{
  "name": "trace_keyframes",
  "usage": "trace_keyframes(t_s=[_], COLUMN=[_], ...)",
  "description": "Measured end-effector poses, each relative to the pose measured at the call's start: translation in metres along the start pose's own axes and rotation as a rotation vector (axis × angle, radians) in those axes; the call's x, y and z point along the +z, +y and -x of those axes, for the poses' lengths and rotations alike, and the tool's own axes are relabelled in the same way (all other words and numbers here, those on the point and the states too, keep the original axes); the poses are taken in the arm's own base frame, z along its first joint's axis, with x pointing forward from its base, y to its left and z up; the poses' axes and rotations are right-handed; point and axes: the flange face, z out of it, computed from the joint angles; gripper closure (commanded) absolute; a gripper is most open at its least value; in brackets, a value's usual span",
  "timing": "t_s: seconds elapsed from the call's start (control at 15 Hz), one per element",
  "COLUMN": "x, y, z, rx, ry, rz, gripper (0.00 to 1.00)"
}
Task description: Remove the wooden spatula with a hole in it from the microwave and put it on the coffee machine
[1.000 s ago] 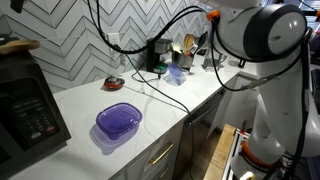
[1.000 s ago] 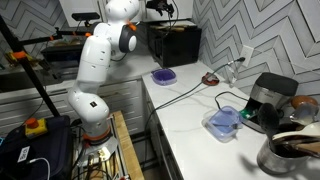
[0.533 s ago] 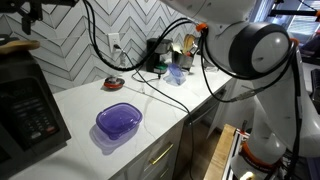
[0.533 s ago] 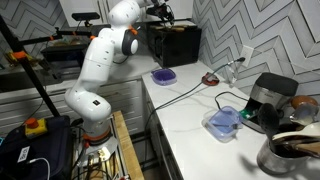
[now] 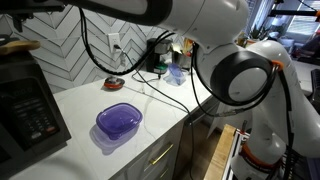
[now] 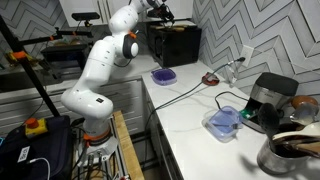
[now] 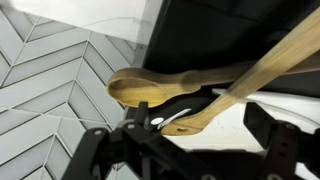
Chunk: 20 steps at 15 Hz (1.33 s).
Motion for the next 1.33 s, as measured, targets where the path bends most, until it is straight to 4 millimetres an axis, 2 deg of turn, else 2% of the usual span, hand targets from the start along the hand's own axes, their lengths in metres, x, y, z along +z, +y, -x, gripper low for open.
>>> trace_keyframes(t_s=[0.07,0.2,0.4,0.8,1.07,1.33], x=[0.004,0.011,0.009,0.013,0.012,0.02], y=[-0.001,-0.007,-0.013,-0.017,-0.018,-0.014], z=[0.0,-0.001,-0.005,-0.009,-0.013,-0.013], rx=[-0.008,-0.06,-0.143,-0.134,-0.092,-0.032], ry=[0.003,0.03,0.077,0.136,0.173,0.133], rz=[-0.001,-0.038,-0.102,-0.15,-0.196,-0.248], gripper=[0.03,0.04,0.01,0.0,0.12,0.11])
